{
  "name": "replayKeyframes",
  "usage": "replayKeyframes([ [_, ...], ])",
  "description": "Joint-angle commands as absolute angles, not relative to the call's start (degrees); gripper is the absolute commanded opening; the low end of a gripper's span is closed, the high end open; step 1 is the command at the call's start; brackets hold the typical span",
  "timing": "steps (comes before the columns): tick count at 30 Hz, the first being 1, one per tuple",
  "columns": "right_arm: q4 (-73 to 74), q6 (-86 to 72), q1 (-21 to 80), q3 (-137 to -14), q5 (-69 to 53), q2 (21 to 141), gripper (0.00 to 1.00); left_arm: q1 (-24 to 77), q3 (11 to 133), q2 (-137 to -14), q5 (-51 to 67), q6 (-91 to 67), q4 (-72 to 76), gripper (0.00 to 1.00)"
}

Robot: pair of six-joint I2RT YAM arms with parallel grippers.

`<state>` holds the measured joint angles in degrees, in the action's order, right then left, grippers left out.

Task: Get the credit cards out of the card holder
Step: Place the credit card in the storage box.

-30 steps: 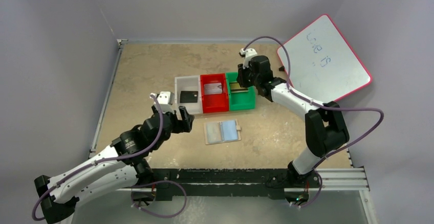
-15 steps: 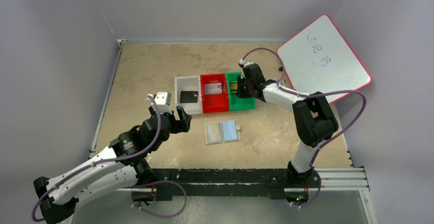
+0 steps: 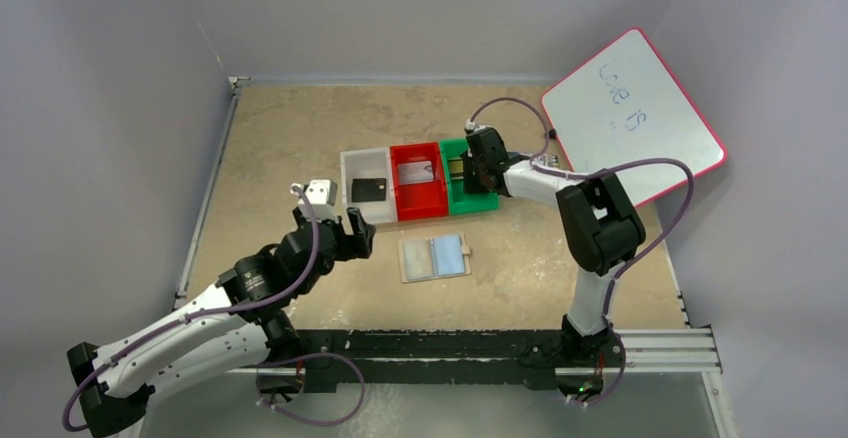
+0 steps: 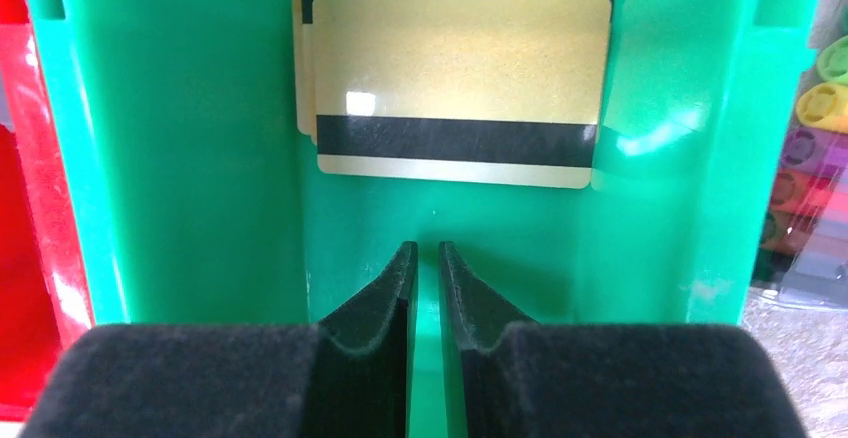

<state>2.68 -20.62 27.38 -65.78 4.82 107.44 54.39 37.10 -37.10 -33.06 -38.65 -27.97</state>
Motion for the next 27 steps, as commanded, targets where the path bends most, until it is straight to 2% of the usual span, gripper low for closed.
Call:
replayKeyframes([
  [1,0.01,-21.61,27.69,-69.38,8.32,108.69,0.15,54.3,37.81,-37.53,-33.58,-39.5,-26.0,0.76],
  [27,-0.21,-23.56,27.78,-74.88,8.67,111.88,0.17,54.31,37.18,-39.86,-30.95,-40.94,-24.64,0.76],
])
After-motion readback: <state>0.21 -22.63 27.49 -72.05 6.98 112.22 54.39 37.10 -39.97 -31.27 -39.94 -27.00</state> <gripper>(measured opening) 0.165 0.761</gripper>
